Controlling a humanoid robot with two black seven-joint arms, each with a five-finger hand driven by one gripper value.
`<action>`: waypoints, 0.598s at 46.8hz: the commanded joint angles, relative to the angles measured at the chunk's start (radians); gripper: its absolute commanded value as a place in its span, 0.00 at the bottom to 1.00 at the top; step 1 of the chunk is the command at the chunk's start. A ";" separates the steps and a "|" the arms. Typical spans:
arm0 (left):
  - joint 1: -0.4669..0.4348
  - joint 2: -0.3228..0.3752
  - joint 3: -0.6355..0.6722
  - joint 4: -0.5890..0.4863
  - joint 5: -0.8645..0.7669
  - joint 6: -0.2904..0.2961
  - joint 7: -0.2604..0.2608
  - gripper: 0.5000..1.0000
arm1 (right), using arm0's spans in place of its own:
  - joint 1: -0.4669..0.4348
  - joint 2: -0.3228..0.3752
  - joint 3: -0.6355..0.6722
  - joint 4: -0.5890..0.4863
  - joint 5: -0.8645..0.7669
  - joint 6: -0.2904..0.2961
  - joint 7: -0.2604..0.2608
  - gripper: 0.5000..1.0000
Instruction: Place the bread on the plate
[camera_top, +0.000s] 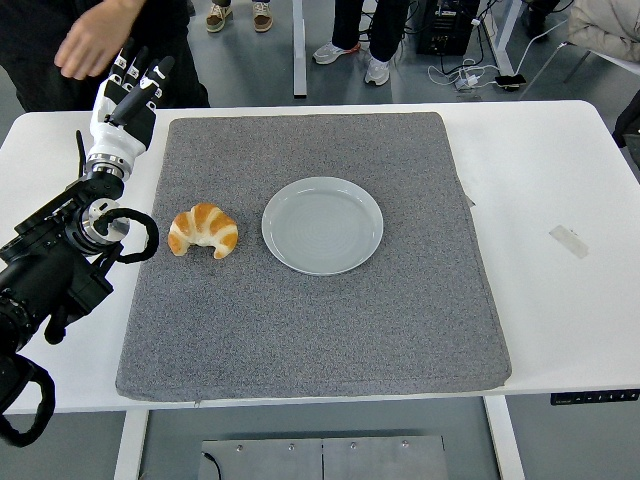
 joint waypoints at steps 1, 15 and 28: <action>0.001 0.000 0.000 0.000 -0.001 -0.001 -0.002 0.97 | 0.001 0.000 0.000 0.000 0.000 0.000 0.000 1.00; 0.000 0.000 0.000 0.000 0.000 -0.004 -0.006 0.98 | -0.001 0.000 0.000 0.000 0.000 0.000 0.000 1.00; -0.005 0.002 0.001 0.000 0.003 -0.004 -0.006 0.98 | 0.001 0.000 0.000 0.000 0.000 0.000 0.000 1.00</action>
